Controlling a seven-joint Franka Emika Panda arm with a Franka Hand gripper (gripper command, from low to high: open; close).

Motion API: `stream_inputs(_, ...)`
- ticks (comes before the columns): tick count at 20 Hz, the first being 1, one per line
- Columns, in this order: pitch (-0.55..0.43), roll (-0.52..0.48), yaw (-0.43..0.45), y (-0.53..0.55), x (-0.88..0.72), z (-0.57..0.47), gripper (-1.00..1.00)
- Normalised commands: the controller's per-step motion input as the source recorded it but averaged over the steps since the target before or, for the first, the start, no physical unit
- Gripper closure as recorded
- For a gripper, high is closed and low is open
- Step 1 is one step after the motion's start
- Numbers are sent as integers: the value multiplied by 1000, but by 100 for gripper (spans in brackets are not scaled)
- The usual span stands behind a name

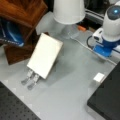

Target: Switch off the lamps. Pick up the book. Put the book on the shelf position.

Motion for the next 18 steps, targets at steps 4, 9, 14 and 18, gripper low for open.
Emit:
stream_inputs(4,-234,3,35,-147,-434,32,100)
stream_inputs(9,-194,22,16,-129,-299,69,100)
stream_inputs(14,-104,30,12,-144,-197,172,100)
stream_inputs(18,-96,69,21,-127,-92,293,100)
